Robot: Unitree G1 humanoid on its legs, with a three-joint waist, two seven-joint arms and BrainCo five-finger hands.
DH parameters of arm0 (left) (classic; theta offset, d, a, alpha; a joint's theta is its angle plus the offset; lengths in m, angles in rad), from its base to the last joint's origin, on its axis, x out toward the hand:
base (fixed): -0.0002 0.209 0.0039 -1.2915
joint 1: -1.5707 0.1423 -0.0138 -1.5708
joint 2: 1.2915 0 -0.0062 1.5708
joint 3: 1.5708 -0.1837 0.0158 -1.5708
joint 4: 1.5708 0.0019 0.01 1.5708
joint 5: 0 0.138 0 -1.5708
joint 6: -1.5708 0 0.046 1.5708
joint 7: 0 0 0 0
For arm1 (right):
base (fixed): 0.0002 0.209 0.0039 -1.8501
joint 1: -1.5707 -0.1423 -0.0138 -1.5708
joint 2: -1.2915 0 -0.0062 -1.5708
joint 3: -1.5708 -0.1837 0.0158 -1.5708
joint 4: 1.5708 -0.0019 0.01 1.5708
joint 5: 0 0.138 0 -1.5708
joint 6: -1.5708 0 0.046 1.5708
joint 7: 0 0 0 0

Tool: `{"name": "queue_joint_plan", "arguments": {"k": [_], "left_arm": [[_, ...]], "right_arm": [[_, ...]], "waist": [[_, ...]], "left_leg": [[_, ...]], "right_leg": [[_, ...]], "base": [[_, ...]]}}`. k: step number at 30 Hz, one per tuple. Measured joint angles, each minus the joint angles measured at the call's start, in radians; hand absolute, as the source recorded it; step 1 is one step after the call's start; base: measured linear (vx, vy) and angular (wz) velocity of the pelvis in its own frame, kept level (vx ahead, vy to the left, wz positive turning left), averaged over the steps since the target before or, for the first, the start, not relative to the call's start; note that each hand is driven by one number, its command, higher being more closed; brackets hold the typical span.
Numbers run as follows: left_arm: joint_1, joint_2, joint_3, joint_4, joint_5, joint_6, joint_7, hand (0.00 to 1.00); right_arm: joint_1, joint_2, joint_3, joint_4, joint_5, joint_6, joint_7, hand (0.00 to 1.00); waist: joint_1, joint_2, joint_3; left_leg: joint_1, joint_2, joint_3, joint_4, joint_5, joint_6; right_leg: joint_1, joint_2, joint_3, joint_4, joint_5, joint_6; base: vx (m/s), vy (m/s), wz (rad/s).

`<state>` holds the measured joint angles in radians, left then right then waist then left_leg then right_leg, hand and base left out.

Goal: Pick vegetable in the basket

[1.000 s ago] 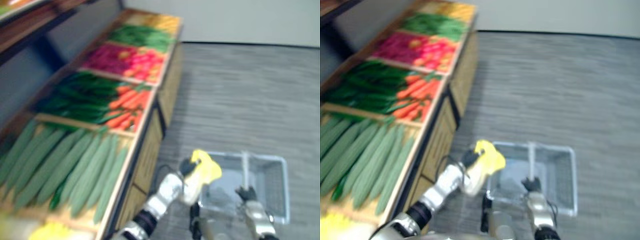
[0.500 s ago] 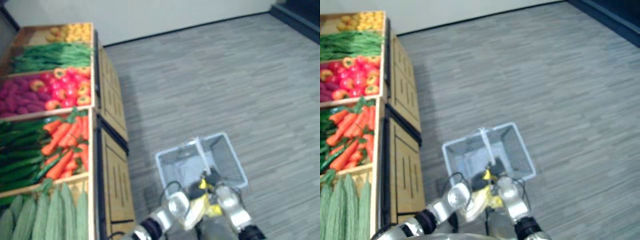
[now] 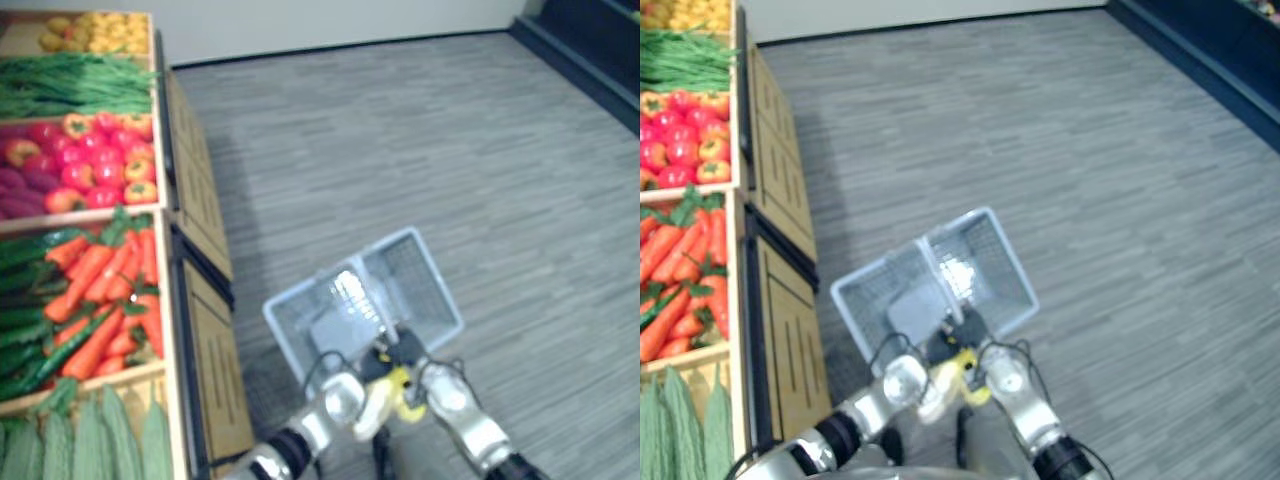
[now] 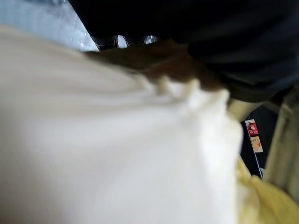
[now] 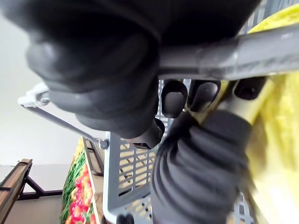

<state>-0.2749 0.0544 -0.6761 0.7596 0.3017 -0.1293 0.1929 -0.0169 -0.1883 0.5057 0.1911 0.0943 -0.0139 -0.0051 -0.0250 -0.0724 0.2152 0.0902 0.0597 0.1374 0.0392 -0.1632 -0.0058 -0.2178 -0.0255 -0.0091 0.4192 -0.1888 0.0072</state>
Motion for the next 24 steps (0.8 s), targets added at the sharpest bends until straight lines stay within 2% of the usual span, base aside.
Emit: {"name": "queue_joint_plan", "arguments": {"k": [2,3,4,5,6,7,8,9,11,13,15,16,17,19,20,21,22,23,24], "left_arm": [[0.0,0.001,0.018,0.003,0.033,0.007,-0.001,0.0],[0.001,0.002,0.018,0.016,0.043,0.007,-0.001,0.0],[0.001,0.003,0.02,0.025,0.053,0.007,-0.001,0.0],[0.007,0.001,0.043,0.057,0.076,0.008,0.0,0.0],[0.014,0.002,0.103,0.077,0.082,0.008,0.002,0.0],[0.015,0.006,0.145,0.082,0.09,0.008,0.007,0.0],[0.017,0.011,0.218,0.081,0.097,0.008,0.022,0.0],[0.014,0.013,0.282,0.076,0.097,0.007,0.037,0.0],[0.023,0.039,0.329,0.074,0.097,0.006,0.052,0.0],[0.03,0.054,0.34,0.073,0.101,0.006,0.068,0.0],[0.039,0.046,0.361,0.06,0.112,0.006,0.073,0.0],[0.04,0.039,0.362,0.053,0.118,0.007,0.076,0.0],[0.04,0.038,0.362,0.051,0.12,0.008,0.076,0.0],[0.045,0.029,0.365,0.044,0.155,0.008,0.077,0.0],[0.048,0.026,0.369,0.035,0.16,0.008,0.077,0.0],[0.051,0.027,0.386,0.027,0.177,0.009,0.079,0.0],[0.053,0.022,0.401,0.005,0.184,0.008,0.077,0.0],[0.07,0.011,0.405,-0.019,0.184,0.006,0.076,0.0],[0.112,-0.014,0.43,-0.082,0.184,0.007,0.077,0.0]], "right_arm": [[0.013,-0.01,0.005,-0.001,0.048,0.0,0.013,1.0],[0.026,-0.021,0.012,-0.01,0.067,0.0,0.019,1.0],[0.036,-0.023,0.014,-0.016,0.071,0.0,0.025,1.0],[0.062,-0.04,0.022,-0.026,0.078,0.002,0.05,1.0],[0.084,-0.047,0.035,-0.03,0.105,0.004,0.074,1.0],[0.091,-0.046,0.043,-0.03,0.127,0.007,0.083,1.0],[0.109,-0.052,0.053,-0.044,0.175,0.015,0.096,1.0],[0.12,-0.054,0.048,-0.067,0.221,0.023,0.1,1.0],[0.122,-0.057,0.049,-0.09,0.268,0.022,0.117,1.0],[0.134,-0.061,0.05,-0.141,0.276,0.014,0.136,1.0],[0.137,-0.062,0.04,-0.162,0.278,0.002,0.151,1.0],[0.141,-0.059,0.024,-0.167,0.278,-0.001,0.155,1.0],[0.143,-0.059,0.019,-0.167,0.277,-0.001,0.157,1.0],[0.171,-0.06,-0.022,-0.167,0.275,-0.001,0.158,1.0],[0.188,-0.059,-0.045,-0.158,0.27,-0.001,0.157,1.0],[0.19,-0.045,-0.064,-0.127,0.257,0.003,0.152,1.0],[0.201,-0.04,-0.092,-0.126,0.256,0.004,0.139,1.0],[0.203,-0.045,-0.094,-0.123,0.254,0.01,0.137,1.0],[0.209,-0.046,-0.105,-0.106,0.243,0.019,0.129,1.0]], "waist": [[-0.004,0.006,0.001],[-0.002,-0.005,-0.005],[-0.003,-0.012,-0.008],[-0.005,-0.004,-0.01],[-0.002,0.008,-0.014],[-0.001,0.004,-0.012],[0.001,0.007,-0.008],[0.003,0.021,0.01],[0.018,0.015,0.026],[0.036,0.0,0.037],[0.043,0.004,0.036],[0.055,0.005,0.037],[0.057,0.005,0.037],[0.055,0.024,0.036],[0.058,0.031,0.037],[0.057,0.005,0.037],[0.033,0.006,0.037],[0.025,0.009,0.036],[0.034,0.024,0.028]], "left_leg": [[0.006,0.029,-0.018,0.003,-0.02,-0.015],[0.007,0.031,-0.032,0.011,-0.034,-0.031],[0.007,0.03,-0.039,0.019,-0.042,-0.035],[0.024,0.053,-0.059,0.051,-0.065,-0.062],[0.012,0.078,-0.068,0.119,-0.067,-0.07],[-0.015,0.089,-0.071,0.197,-0.067,-0.07],[-0.093,0.111,-0.073,0.416,-0.064,-0.075],[-0.182,0.147,-0.092,0.661,-0.017,-0.108],[-0.249,0.177,-0.077,0.876,-0.021,-0.109],[-0.299,0.176,-0.034,0.886,-0.027,-0.102],[-0.373,0.157,0.014,0.748,-0.028,-0.101],[-0.402,0.125,0.06,0.573,-0.018,-0.096],[-0.402,0.118,0.075,0.526,-0.011,-0.093],[-0.377,0.091,0.258,0.247,0.113,-0.073],[-0.358,0.093,0.356,0.184,0.184,0.008],[-0.347,0.076,0.465,0.204,0.159,0.062],[-0.363,0.101,0.637,0.285,0.14,0.102],[-0.364,0.108,0.685,0.314,0.116,0.143],[-0.328,0.1,0.694,0.309,0.035,0.2]], "right_leg": [[-0.032,-0.004,-0.011,-0.057,0.011,0.011],[-0.036,-0.019,-0.01,-0.127,0.04,0.035],[-0.034,-0.03,-0.01,-0.151,0.057,0.036],[-0.01,-0.03,-0.048,-0.136,0.109,0.034],[0.02,-0.008,-0.067,-0.136,0.076,0.019],[0.036,-0.005,-0.072,-0.135,0.07,0.012],[0.087,0.007,-0.086,-0.151,0.062,-0.001],[0.161,0.028,-0.093,-0.18,0.049,-0.021],[0.257,0.039,-0.067,-0.218,0.037,-0.041],[0.331,0.028,-0.041,-0.277,0.036,-0.043],[0.366,0.02,-0.031,-0.333,0.035,-0.043],[0.38,0.01,-0.036,-0.368,0.033,-0.038],[0.383,0.007,-0.039,-0.374,0.03,-0.034],[0.423,-0.002,-0.068,-0.41,0.004,0.001],[0.45,0.0,-0.079,-0.414,-0.017,0.017],[0.463,-0.033,-0.117,-0.408,-0.028,0.029],[0.483,-0.047,-0.179,-0.407,-0.027,0.032],[0.493,-0.048,-0.199,-0.395,-0.026,0.032],[0.498,-0.042,-0.21,-0.328,-0.033,0.043]], "base": [[0.07,-0.042,0.26],[0.2,-0.11,0.3],[0.34,-0.178,0.43],[0.42,-0.214,0.47],[0.37,-0.199,0.44],[0.36,-0.248,0.27],[0.35,-0.263,0.19],[0.36,-0.238,0.02],[0.32,-0.116,-0.35],[0.35,-0.068,-0.41],[0.37,0.041,-0.21],[0.23,0.085,-0.11],[0.32,0.12,0.03],[0.37,0.141,0.27],[0.45,0.186,0.41],[0.53,0.238,0.91],[0.5,0.234,1.09],[0.51,0.263,1.13],[0.44,0.267,0.74]]}}
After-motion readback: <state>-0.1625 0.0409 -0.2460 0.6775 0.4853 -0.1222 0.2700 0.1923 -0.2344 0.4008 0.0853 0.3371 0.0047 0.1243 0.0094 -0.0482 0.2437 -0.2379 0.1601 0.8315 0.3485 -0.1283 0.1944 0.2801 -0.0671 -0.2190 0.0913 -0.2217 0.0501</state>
